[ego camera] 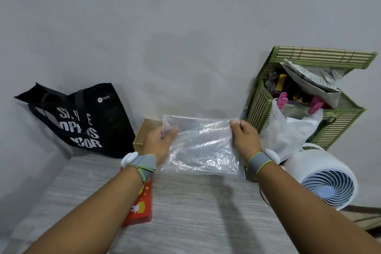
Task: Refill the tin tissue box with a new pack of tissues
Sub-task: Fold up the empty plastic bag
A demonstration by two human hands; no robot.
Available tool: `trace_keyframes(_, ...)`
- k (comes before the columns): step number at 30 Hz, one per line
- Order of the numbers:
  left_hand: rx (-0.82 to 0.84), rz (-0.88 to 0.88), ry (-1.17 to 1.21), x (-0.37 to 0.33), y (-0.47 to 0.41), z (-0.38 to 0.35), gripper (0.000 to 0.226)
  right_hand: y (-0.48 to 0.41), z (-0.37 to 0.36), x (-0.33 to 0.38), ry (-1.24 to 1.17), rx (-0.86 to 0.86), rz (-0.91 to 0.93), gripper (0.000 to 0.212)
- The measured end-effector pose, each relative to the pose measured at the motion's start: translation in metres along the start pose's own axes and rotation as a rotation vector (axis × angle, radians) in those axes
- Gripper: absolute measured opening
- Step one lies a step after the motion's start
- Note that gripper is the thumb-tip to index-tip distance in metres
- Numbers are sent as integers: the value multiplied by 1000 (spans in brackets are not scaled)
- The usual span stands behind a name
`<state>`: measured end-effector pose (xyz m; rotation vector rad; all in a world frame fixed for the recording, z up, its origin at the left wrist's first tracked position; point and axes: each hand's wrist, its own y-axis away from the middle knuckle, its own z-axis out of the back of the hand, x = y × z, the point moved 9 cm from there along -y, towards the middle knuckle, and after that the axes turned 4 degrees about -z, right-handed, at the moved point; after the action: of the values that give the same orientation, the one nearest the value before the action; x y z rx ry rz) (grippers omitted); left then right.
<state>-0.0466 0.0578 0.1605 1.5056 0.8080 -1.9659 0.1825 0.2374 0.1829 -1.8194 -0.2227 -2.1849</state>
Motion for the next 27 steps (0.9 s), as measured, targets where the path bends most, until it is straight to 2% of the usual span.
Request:
trace_keyframes(2, 0, -9, 11, -2, 0, 0, 15, 3, 1, 0, -50, -42, -17, 34)
trace_keyframes(4, 23, -1, 9, -3, 0, -1, 28, 4, 2, -2, -69, -54, -39, 32)
trace_keyframes(7, 32, 34, 1, -2, -2, 1, 45, 2, -4, -4, -49, 36, -65, 27)
trace_keyframes(10, 43, 40, 32, -8, -3, 3, 40, -2, -5, -4, -81, 87, -68, 28)
trace_keyframes(12, 43, 16, 6, -12, -5, 7, 48, -2, -4, -1, -94, 89, -54, 32)
trace_keyframes(16, 13, -8, 6, -15, -7, 9, 37, -1, -2, 4, -69, 34, -3, 45)
trace_keyframes(18, -3, -11, 11, -18, -7, 6, 35, -4, 0, -1, 2, -18, -22, 39)
trace_keyframes(20, -13, -80, -46, -21, -10, 9, 35, -8, 2, -7, 146, -53, -57, 18)
trace_keyframes(21, -4, -129, -94, -22, -14, 11, 38, -10, 2, -9, 190, -43, -64, 23)
trace_keyframes(23, 56, -207, -203, -25, -21, 12, 45, -9, -5, 4, 268, 59, 55, 61)
trace_keyframes(24, 92, -236, -265, -28, -23, 9, 49, -6, -13, 13, 347, 144, 152, 72)
trace_keyframes(26, 202, -277, -321, -37, -23, -1, 52, 10, -41, 29, 507, 390, 297, 81)
trace_keyframes(27, 262, -267, -283, -41, -21, -8, 49, 18, -53, 30, 539, 513, 321, 78)
